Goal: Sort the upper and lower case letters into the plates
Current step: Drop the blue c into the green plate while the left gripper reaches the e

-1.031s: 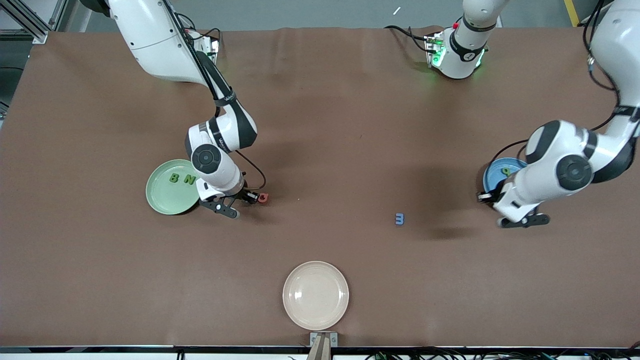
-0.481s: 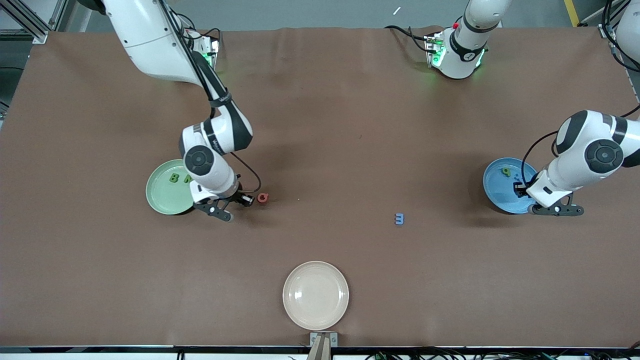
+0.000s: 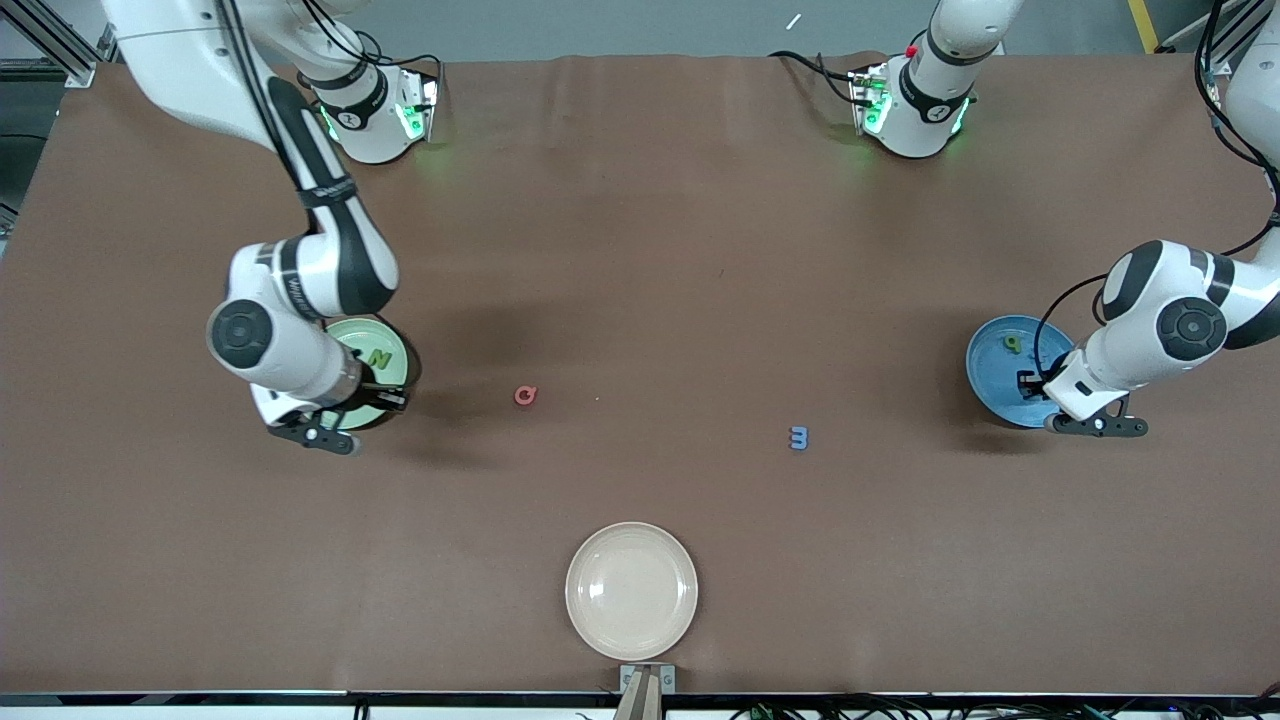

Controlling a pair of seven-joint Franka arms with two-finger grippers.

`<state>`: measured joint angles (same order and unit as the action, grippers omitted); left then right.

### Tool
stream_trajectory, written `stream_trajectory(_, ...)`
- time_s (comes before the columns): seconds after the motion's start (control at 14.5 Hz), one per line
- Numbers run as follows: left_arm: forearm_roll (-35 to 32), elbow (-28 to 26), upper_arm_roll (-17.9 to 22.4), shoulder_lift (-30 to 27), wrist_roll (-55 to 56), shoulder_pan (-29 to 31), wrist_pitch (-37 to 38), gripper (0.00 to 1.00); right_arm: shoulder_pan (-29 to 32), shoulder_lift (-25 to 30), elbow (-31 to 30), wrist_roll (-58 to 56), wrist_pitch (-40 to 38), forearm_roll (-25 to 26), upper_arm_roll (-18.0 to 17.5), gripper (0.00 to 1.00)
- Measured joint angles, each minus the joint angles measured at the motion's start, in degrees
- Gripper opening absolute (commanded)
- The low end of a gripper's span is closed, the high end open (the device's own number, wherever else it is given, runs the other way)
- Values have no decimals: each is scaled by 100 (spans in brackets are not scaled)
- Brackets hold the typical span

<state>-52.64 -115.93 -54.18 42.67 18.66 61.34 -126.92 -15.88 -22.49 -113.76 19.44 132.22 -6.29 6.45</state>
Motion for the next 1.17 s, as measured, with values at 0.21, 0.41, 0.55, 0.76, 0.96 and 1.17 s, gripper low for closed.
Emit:
stream_trajectory(0.21, -178, 2, 54, 58, 0, -12, -20, 16, 296, 97, -331, -487, 66, 172, 10, 0)
stream_trajectory(0.41, -194, 7, 91, 91, -6, -11, -72, 42, 567, 102, -733, -1009, 585, 197, 14, 0)
stream_trajectory(0.55, -197, 24, 91, 91, -31, -12, -75, 88, 799, 100, -1074, -1385, 1068, 199, 17, 0)
stream_trajectory(0.76, -197, 76, -60, 65, -115, 37, 63, 99, 1101, 100, -1338, -1733, 1417, 202, 16, 1)
stream_trajectory(0.96, 117, 144, -957, 36, -101, 336, 862, 99, 1136, 84, -1358, -1764, 1443, 202, -5, 1)
stream_trajectory(1.17, 585, 312, -1780, -35, 334, 404, 1479, 99, 1135, 36, -1364, -1763, 1459, 200, -55, 1)
